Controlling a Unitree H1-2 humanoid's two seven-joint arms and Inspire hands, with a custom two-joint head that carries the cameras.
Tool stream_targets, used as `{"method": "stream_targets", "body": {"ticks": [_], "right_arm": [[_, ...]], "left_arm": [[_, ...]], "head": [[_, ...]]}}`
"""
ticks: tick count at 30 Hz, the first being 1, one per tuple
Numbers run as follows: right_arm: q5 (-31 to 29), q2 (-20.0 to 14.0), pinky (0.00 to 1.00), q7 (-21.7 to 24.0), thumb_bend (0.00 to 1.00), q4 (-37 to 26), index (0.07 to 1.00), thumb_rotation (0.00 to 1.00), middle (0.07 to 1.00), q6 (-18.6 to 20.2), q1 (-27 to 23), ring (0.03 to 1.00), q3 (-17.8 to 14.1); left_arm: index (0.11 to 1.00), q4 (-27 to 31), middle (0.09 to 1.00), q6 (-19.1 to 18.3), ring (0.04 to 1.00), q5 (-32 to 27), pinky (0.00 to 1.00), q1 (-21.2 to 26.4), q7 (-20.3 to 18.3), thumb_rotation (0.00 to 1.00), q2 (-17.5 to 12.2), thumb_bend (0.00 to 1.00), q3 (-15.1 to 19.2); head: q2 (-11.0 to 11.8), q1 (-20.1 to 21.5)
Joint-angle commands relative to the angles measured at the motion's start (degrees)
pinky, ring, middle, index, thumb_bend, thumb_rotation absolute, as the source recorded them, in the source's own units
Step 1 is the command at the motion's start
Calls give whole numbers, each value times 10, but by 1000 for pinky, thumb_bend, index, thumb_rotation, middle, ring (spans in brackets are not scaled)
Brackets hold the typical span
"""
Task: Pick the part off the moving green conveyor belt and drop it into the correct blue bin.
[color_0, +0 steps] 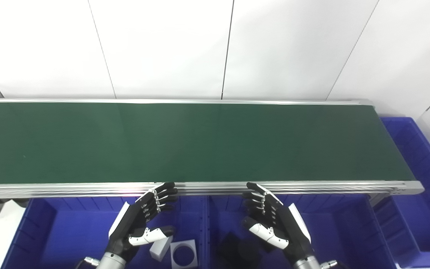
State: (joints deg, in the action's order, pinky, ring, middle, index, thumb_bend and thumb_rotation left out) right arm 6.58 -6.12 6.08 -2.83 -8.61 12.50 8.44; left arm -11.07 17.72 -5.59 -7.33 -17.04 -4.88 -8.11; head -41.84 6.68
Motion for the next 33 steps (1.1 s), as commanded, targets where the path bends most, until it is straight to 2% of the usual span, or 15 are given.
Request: {"method": "stream_targets", "body": {"ticks": [1, 33], "right_arm": [[-3, 2, 698, 0, 669, -16, 862, 546, 781, -6, -5, 750, -2], [-3, 0, 693, -1, 673, -12, 862, 546, 778, -13, -5, 744, -3]], "left_arm": [[817, 9, 804, 14, 776, -4, 730, 11, -1, 387, 1, 914, 2], [812, 9, 803, 16, 766, -1, 721, 10, 0, 365, 0, 922, 1]], "head": [[0, -1], [0, -2]]}}
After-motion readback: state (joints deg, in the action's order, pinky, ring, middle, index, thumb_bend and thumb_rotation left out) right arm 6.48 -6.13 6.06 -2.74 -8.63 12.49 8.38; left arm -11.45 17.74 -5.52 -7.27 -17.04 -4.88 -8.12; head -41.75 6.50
